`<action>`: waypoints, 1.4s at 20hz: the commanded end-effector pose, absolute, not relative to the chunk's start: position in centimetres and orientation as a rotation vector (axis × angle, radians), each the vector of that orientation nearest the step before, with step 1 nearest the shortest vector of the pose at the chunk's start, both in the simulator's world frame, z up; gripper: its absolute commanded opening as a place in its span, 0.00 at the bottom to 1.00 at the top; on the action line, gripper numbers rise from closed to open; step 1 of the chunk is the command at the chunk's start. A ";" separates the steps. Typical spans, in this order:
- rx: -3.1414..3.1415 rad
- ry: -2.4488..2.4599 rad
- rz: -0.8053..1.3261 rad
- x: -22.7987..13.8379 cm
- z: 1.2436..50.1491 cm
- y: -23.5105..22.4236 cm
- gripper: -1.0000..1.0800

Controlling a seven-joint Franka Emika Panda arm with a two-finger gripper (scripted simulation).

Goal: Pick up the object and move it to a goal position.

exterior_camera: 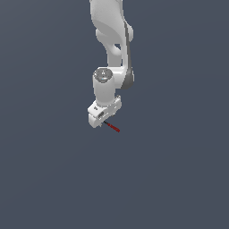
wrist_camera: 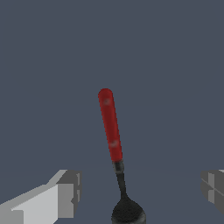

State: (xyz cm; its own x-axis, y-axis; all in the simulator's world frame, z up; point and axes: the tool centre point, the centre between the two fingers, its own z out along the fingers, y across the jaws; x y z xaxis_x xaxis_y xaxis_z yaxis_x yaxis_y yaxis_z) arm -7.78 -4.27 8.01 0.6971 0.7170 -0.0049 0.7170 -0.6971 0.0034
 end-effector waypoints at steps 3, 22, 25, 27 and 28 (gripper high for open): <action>2.820 1.376 -0.004 -8.9 7.2 -4.5 0.96; 2.712 1.586 -0.001 -10.4 5.8 -4.7 0.96; 2.711 1.587 0.000 -10.5 5.0 -4.7 0.96; 2.710 1.589 0.000 -10.5 4.2 -4.7 0.96; 2.710 1.589 0.000 -10.5 3.7 -4.7 0.96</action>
